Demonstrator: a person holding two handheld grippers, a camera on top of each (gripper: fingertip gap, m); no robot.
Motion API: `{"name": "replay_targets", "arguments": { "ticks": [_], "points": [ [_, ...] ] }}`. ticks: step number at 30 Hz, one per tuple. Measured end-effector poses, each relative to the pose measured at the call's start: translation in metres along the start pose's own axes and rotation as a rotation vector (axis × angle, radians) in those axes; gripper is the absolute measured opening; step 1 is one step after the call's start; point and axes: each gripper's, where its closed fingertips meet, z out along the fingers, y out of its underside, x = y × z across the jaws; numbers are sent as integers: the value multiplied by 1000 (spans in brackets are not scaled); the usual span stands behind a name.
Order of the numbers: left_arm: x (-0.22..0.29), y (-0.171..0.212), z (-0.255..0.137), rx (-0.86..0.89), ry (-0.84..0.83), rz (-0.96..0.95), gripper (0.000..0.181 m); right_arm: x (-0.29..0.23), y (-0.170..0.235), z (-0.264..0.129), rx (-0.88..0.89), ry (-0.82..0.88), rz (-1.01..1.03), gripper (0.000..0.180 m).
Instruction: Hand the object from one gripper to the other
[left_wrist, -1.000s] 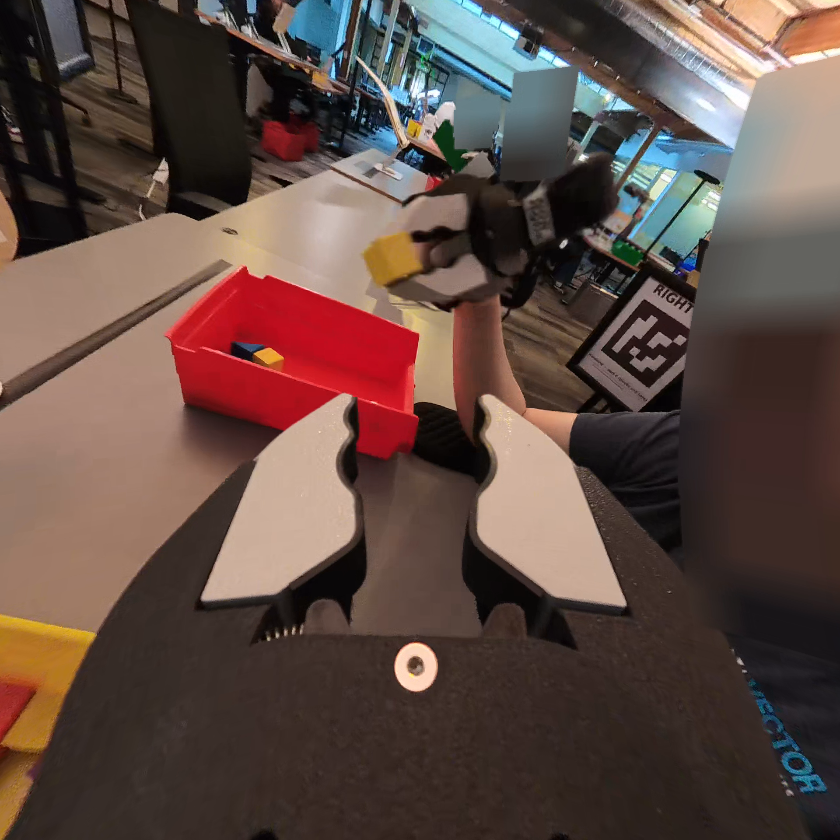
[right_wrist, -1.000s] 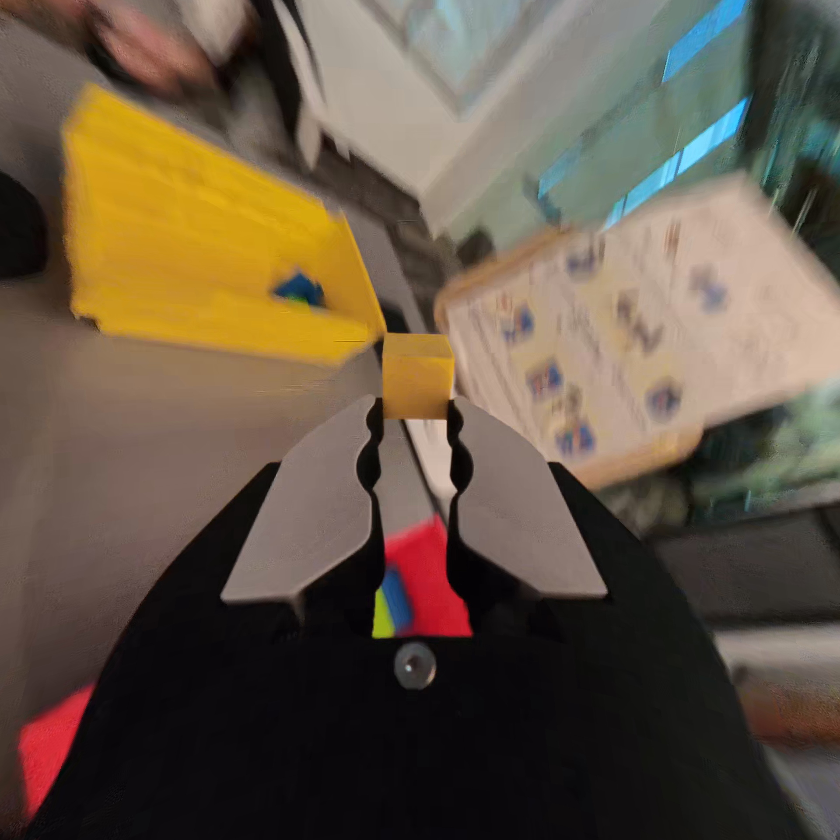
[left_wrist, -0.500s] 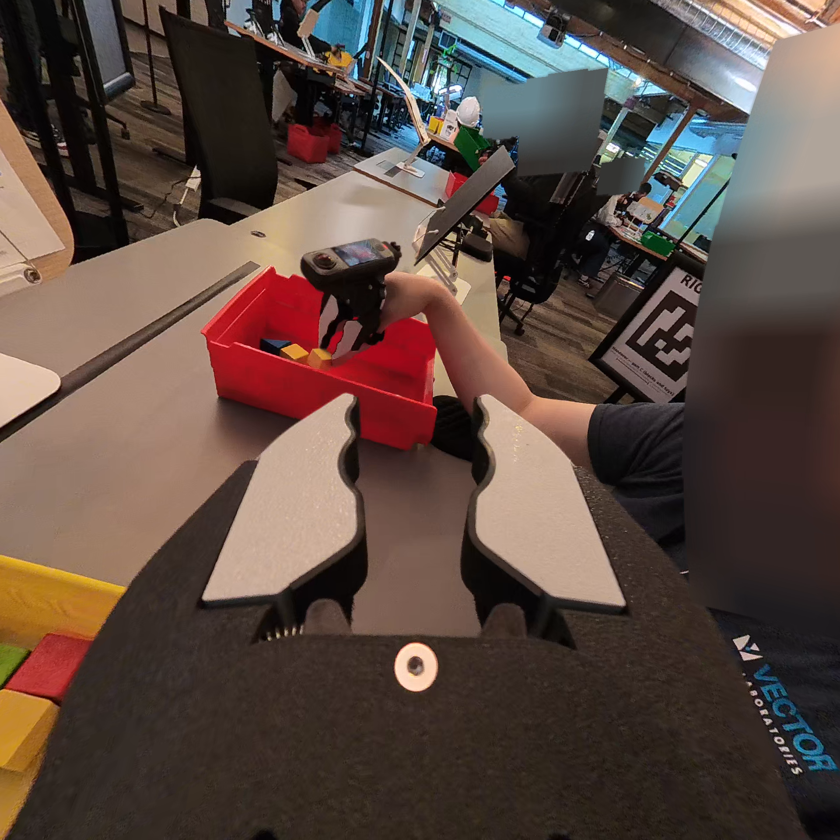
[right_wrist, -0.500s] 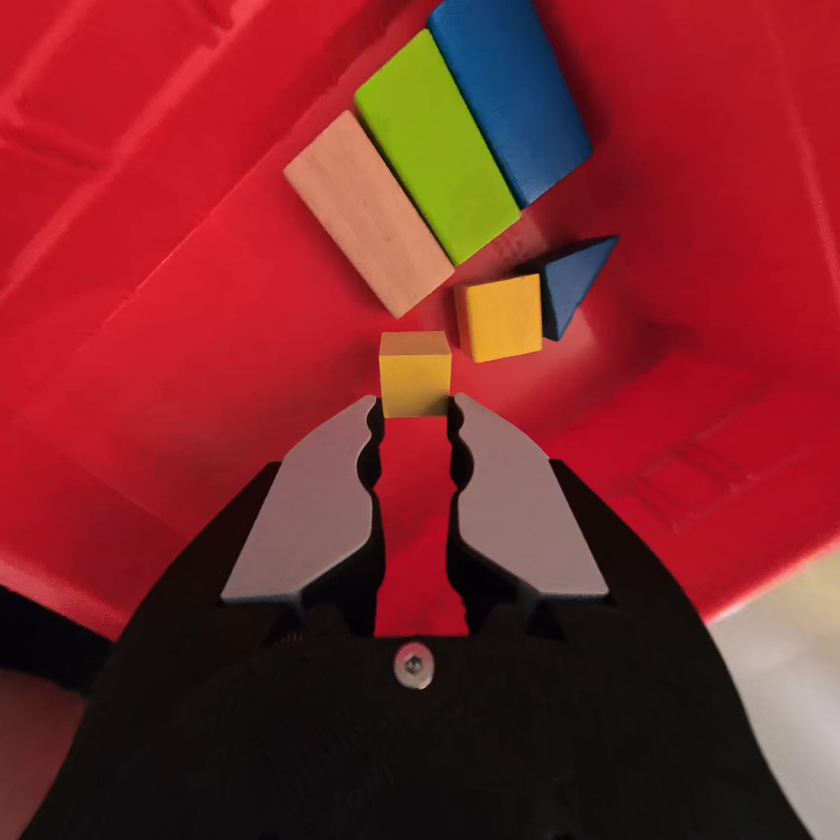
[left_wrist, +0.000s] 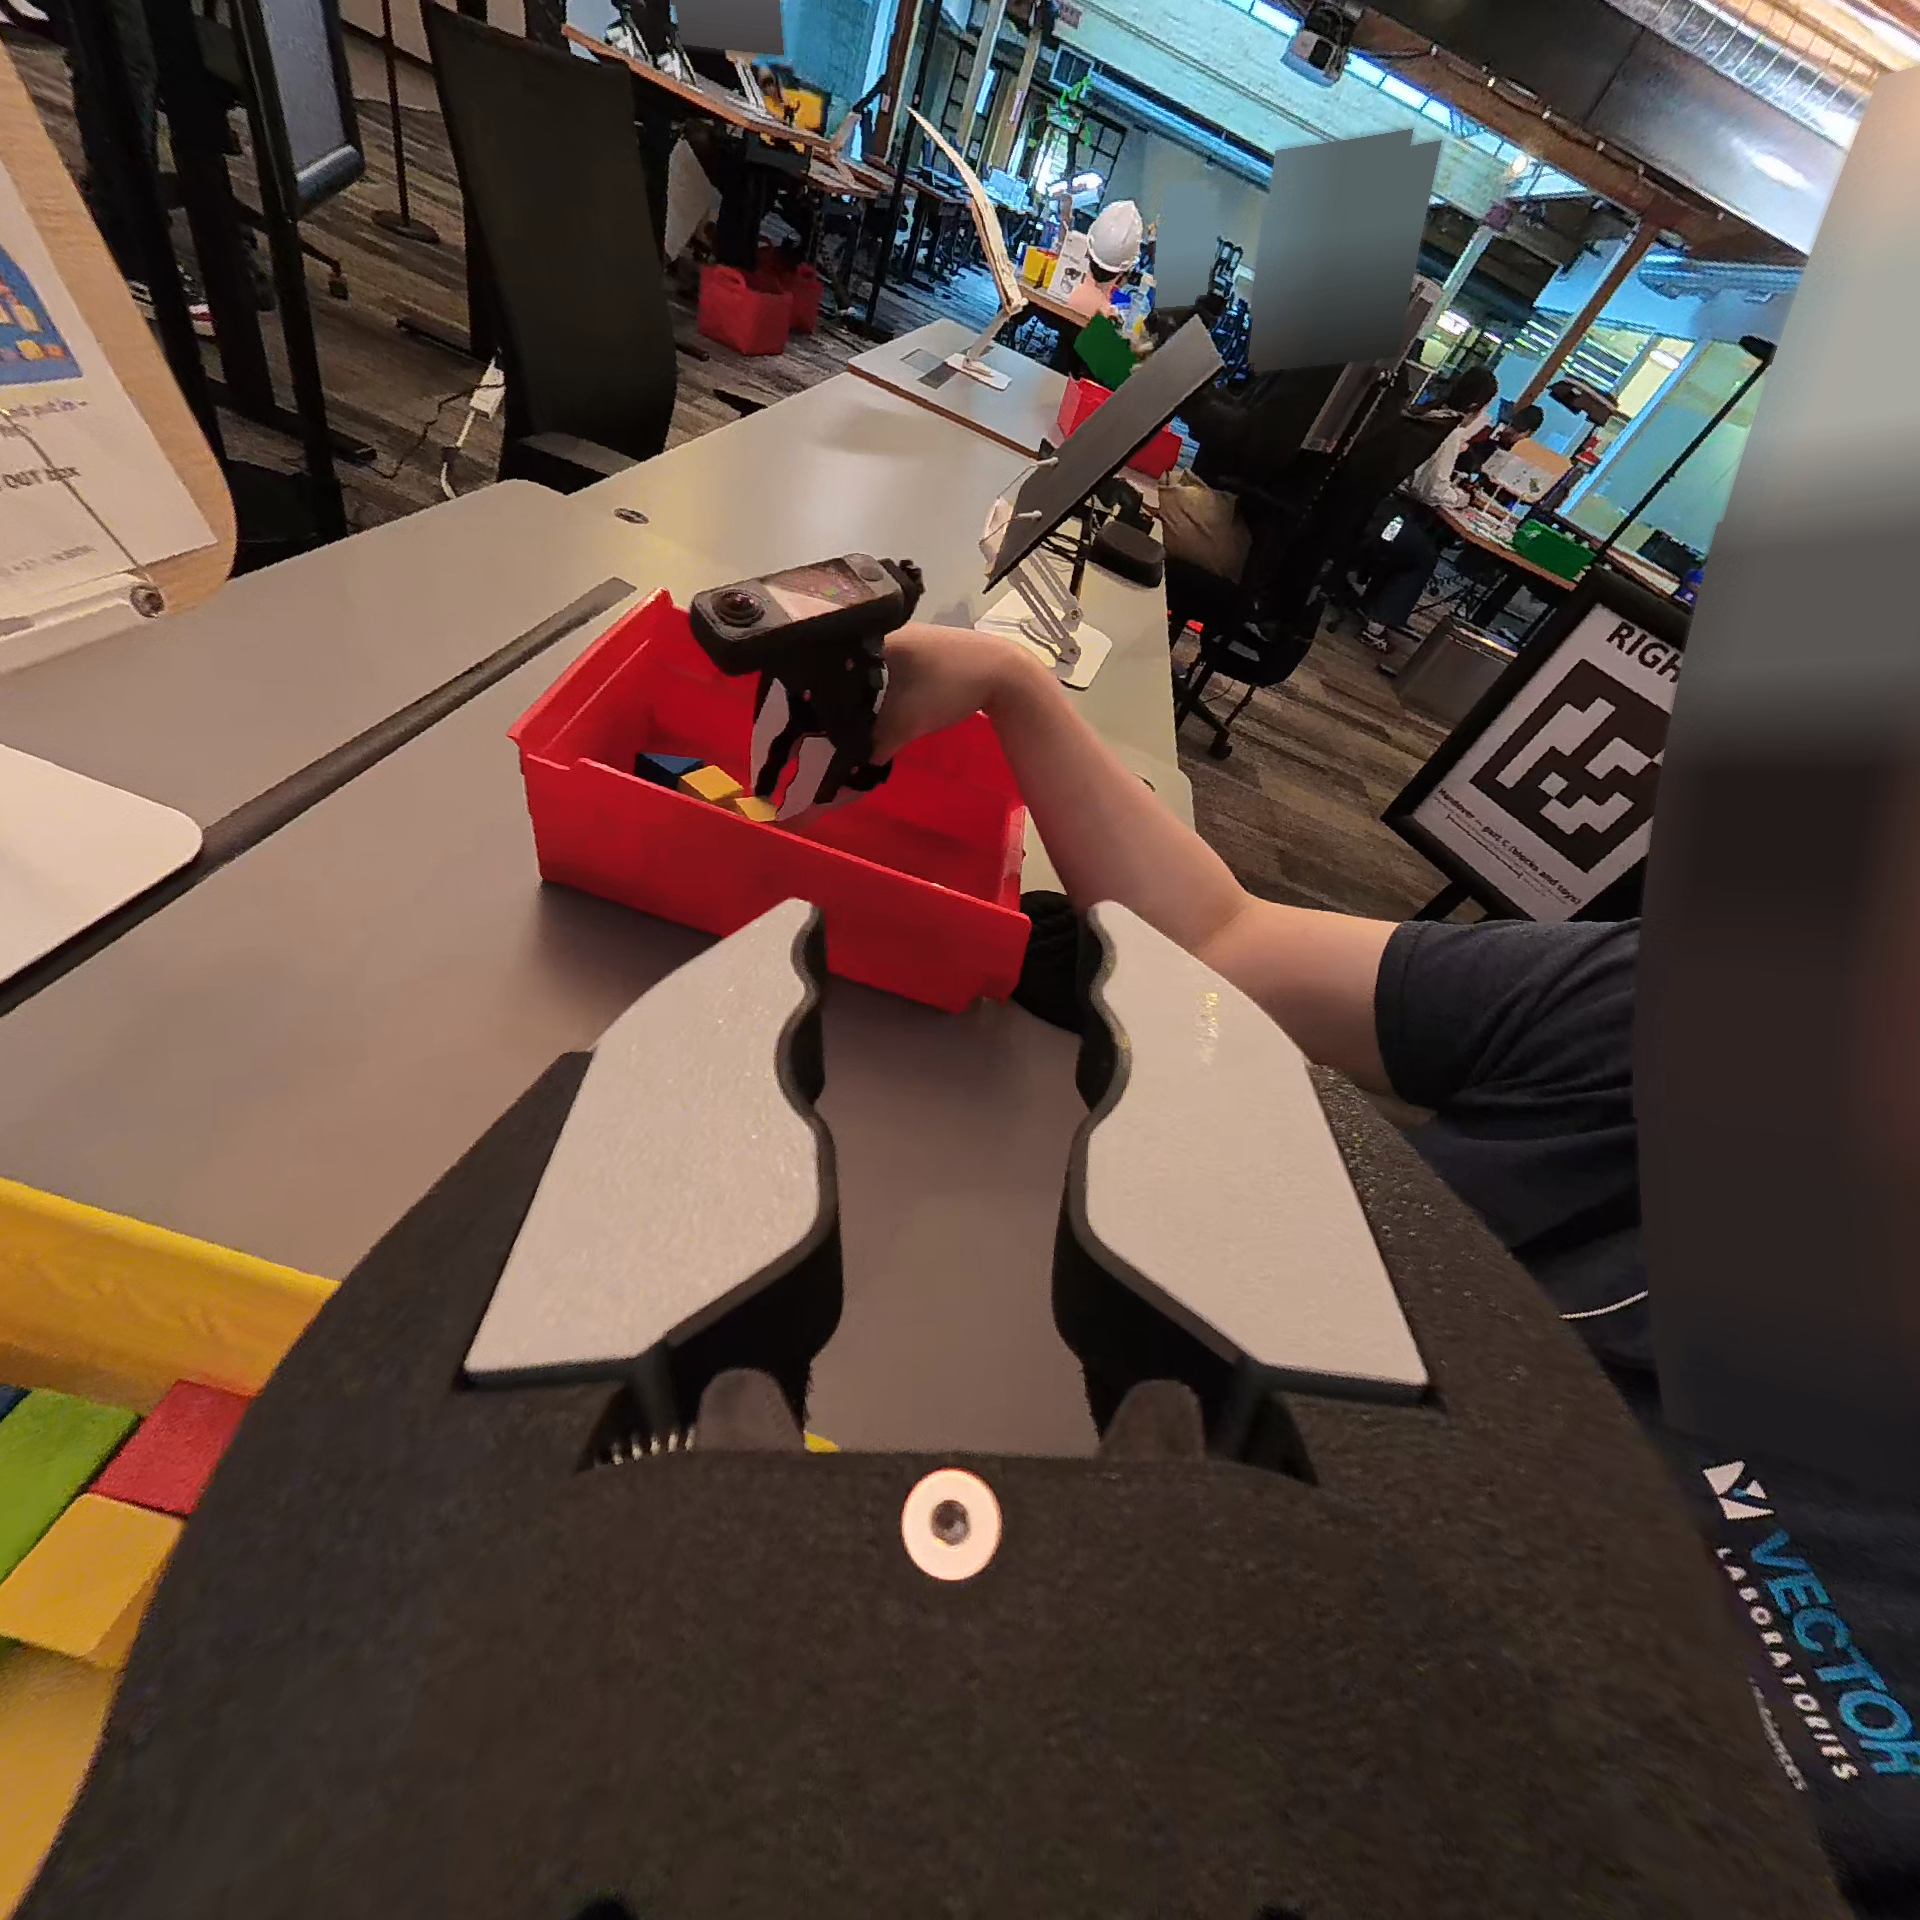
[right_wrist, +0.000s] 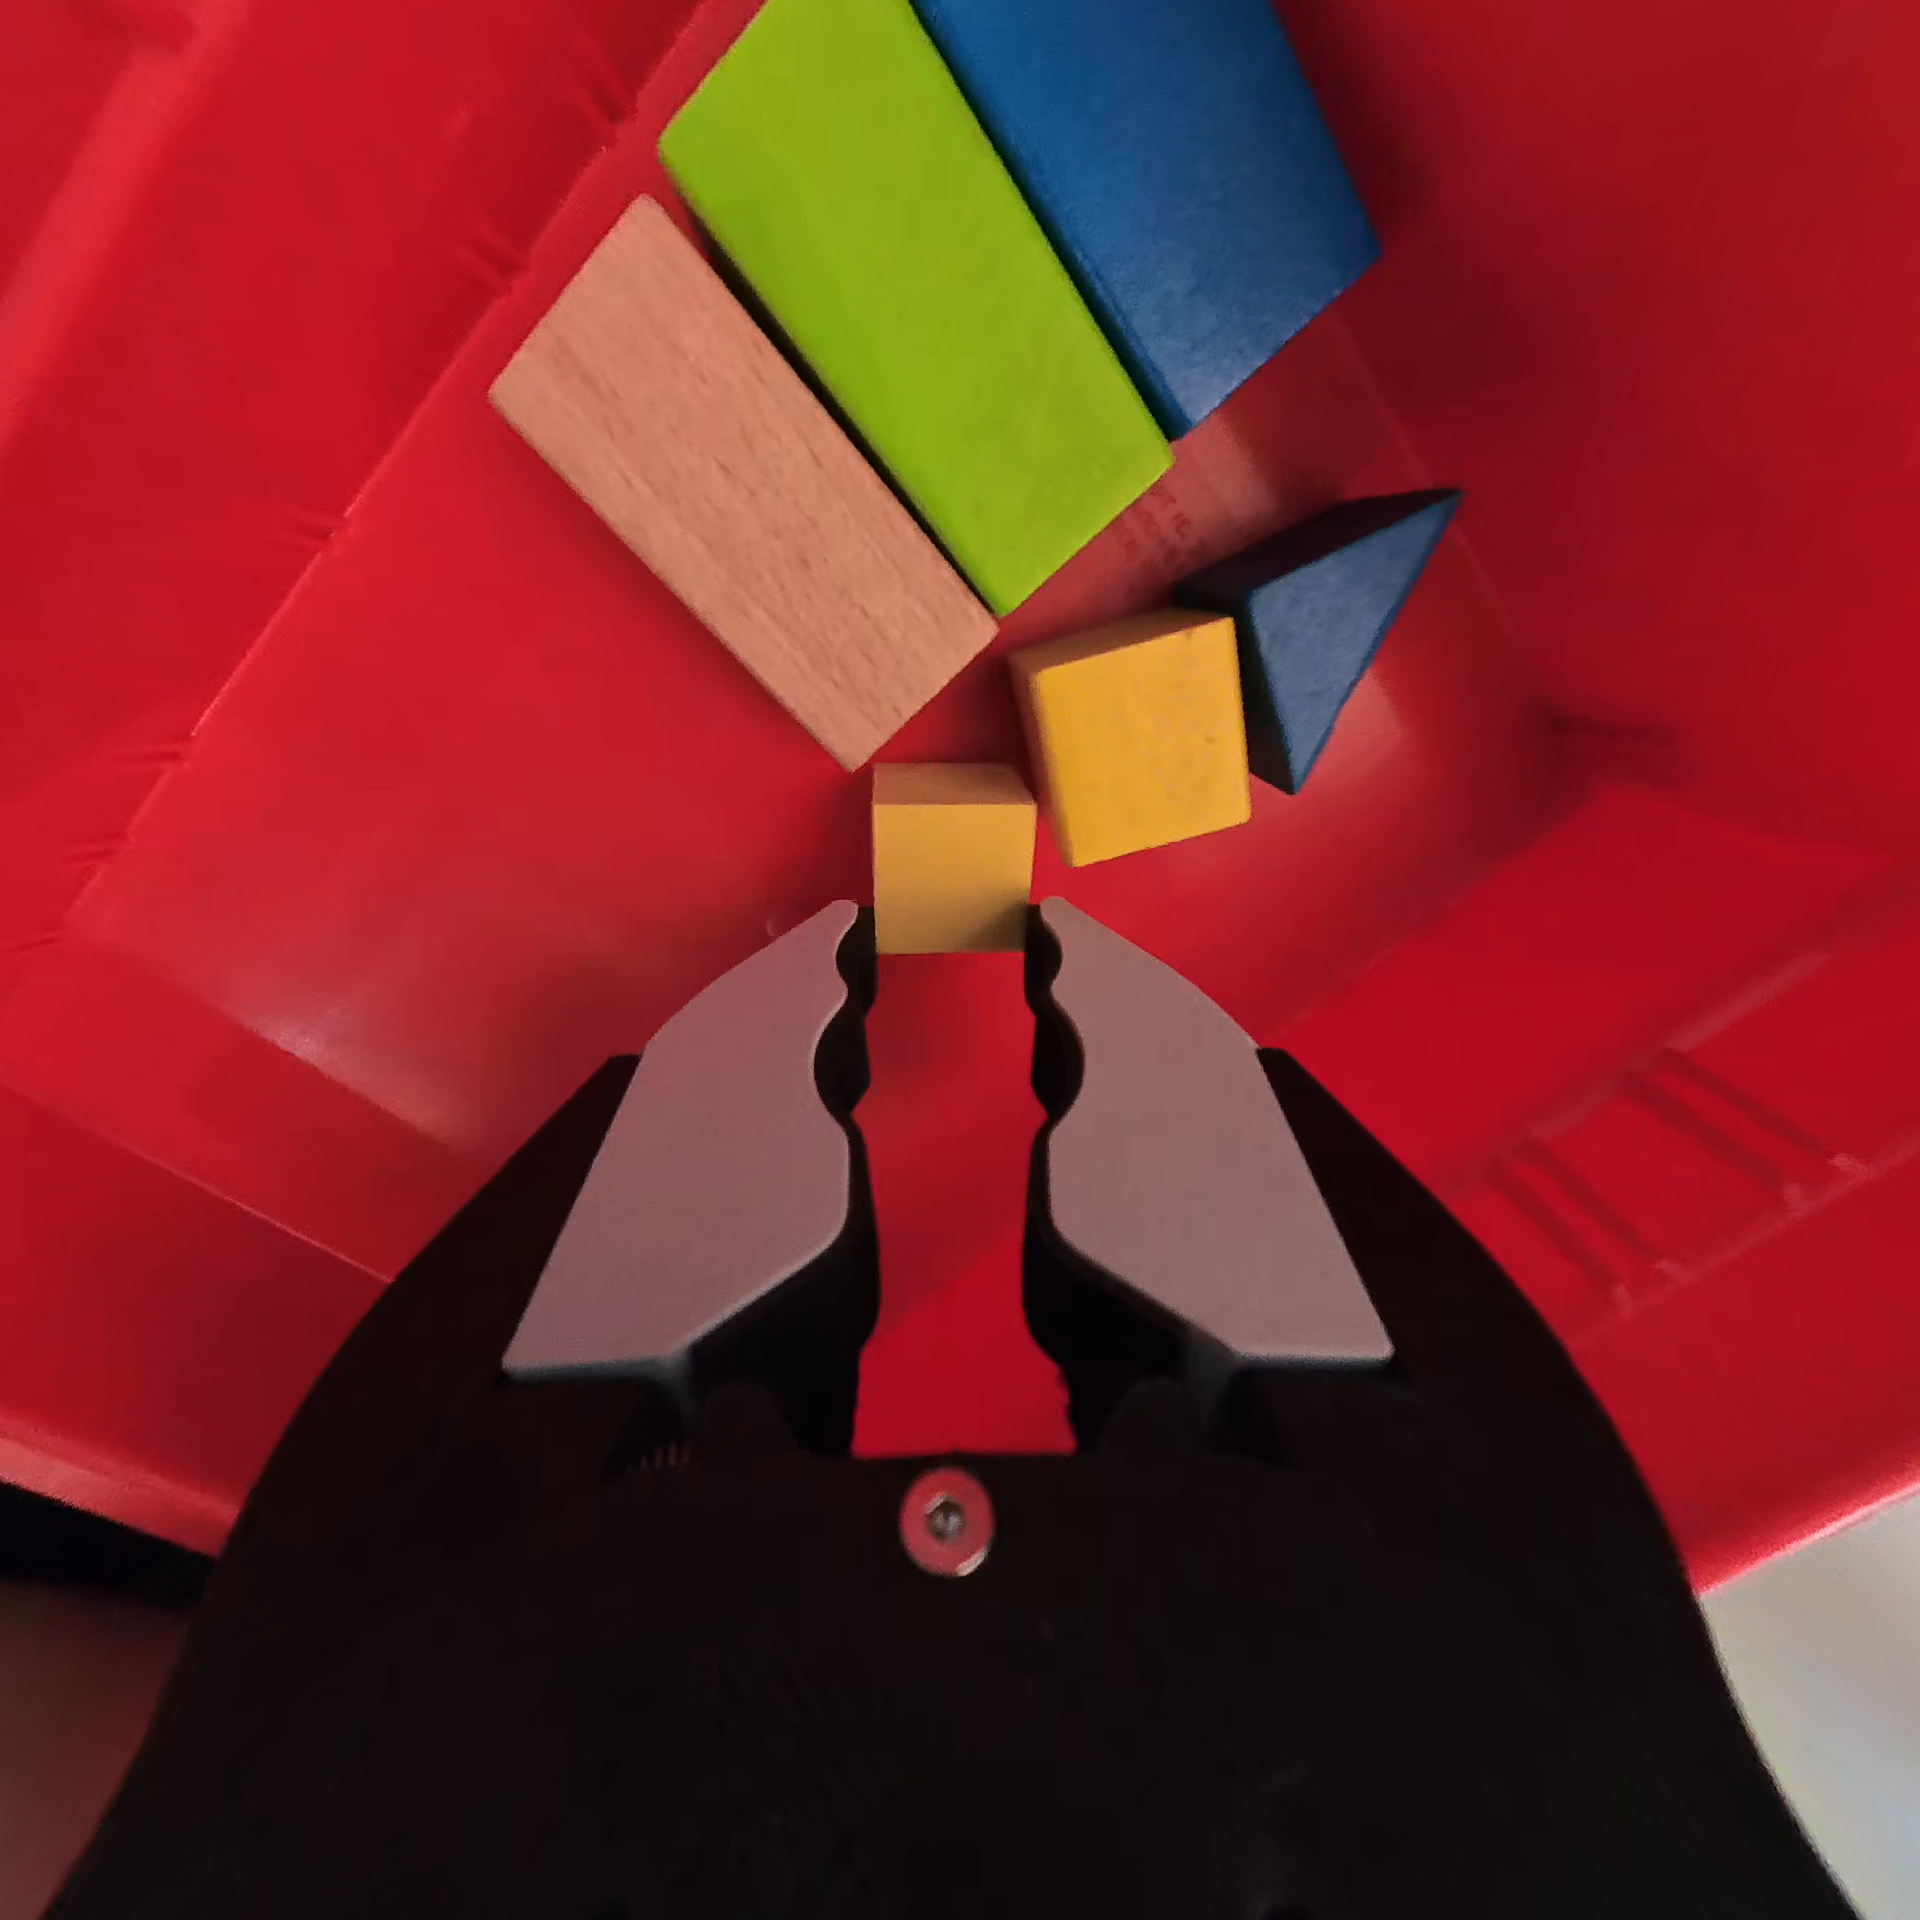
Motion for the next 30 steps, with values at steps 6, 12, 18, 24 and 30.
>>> {"name": "replay_targets", "arguments": {
  "ticks": [6, 12, 18, 24, 30],
  "points": [
    [-32, 17, -20, -103, -173, 62, 49, 3, -2, -14, 49, 35, -5, 36],
    [-109, 82, -46, -376, -445, -38, 48, 11, -2, -46, 118, 136, 4, 36],
    [-146, 142, -49, -641, -521, -155, 50, 10, -4, -68, 169, 187, -11, 35],
    [-149, 184, -31, -762, -437, -408, 52, 10, -1, -69, 164, 188, -16, 36],
    [-149, 209, -30, -868, -437, -494, 60, 11, 2, -69, 168, 180, -3, 35]
  ]
}}
